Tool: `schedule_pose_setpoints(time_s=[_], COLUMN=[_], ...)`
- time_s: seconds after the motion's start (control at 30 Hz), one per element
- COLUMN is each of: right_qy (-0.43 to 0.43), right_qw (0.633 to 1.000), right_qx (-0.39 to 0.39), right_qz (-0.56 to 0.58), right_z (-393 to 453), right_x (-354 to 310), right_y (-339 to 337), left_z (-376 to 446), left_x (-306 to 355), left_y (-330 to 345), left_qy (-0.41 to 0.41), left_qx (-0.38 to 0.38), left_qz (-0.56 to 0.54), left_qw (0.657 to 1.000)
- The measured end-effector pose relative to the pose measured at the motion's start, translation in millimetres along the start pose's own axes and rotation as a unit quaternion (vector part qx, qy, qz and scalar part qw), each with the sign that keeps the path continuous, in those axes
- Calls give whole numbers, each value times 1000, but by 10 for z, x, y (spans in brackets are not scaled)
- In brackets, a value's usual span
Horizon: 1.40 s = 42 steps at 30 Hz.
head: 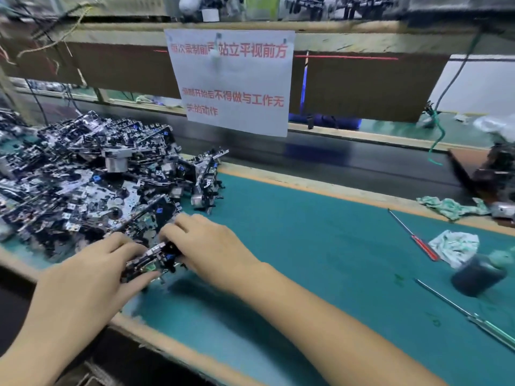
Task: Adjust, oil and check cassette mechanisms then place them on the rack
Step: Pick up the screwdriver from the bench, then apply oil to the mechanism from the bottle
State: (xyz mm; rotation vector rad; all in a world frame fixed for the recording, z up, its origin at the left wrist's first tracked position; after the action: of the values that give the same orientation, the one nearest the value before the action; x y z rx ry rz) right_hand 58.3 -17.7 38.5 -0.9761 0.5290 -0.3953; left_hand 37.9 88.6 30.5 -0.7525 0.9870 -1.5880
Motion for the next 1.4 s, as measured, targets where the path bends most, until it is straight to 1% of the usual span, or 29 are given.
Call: schedule_pose_setpoints(time_s=[0.1,0.17,0.23,0.33,0.4,0.5,0.6,0.67,0.7,0.73,0.77,0.8,0.83,0.87,0.9,0.93,0.97,1.0,1.07,1.23,1.4], right_qy=[25,75,143,214,240,266,275,255,240,233,239,253,273,291,312,334,355,373,398,421,429], right_qw=[1000,997,989,973,962,939,924,928,933,937,939,939,937,933,926,915,902,889,875,866,863], right_qx=[11,19,44,75,93,117,132,123,115,107,101,99,111,136,169,205,237,260,274,268,265], right_qz=[4,16,15,-36,-92,-183,-232,-244,-242,-236,-226,-209,-187,-160,-130,-99,-72,-51,-27,13,25], right_z=[-393,-740,-1157,-1804,-2185,-2708,-3151,-3382,-3478,-3574,-3659,-3742,-3808,-3861,-3902,-3950,-3997,-4043,-4103,-4146,-4145], right_x=[128,304,514,745,841,918,908,857,830,820,830,862,897,931,966,1010,1057,1100,1168,1238,1269], right_y=[-405,-676,-916,-1193,-1382,-1639,-1727,-1672,-1636,-1611,-1607,-1611,-1639,-1686,-1741,-1786,-1818,-1828,-1800,-1729,-1689], left_z=[155,258,336,404,419,310,74,-85,-136,-154,-137,-77,22,122,178,185,168,155,162,158,158], left_x=[545,989,1452,2171,2654,3332,3774,3928,3958,3963,3948,3912,3852,3777,3720,3700,3708,3720,3749,3752,3739], left_y=[-191,-262,-226,-99,-74,-89,-27,47,94,153,227,323,441,579,717,842,924,966,997,1045,1096], left_qy=[47,87,127,181,218,289,352,398,422,442,456,456,437,402,364,339,327,321,307,284,268], left_qx=[13,30,21,14,37,121,192,221,220,204,172,124,60,-22,-104,-169,-206,-220,-230,-261,-289], left_qz=[-17,-26,-62,-115,-133,-127,-129,-138,-155,-176,-198,-221,-250,-290,-330,-356,-371,-378,-390,-418,-428], left_qw=[999,995,990,977,966,941,907,880,866,855,850,853,862,868,865,854,844,840,837,823,814])
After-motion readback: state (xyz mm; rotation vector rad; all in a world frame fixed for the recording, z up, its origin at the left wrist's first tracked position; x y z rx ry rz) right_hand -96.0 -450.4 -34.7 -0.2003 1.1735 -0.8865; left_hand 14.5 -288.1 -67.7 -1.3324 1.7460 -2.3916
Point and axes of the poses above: each hand's wrist, its own z-axis towards the middle knuckle, its own y-axis out of the palm, x = y × z, the point moved 10 cm from there along z, towards the middle knuckle, and after that the axes turned 7 degrees about z, right-handed, at the moved point
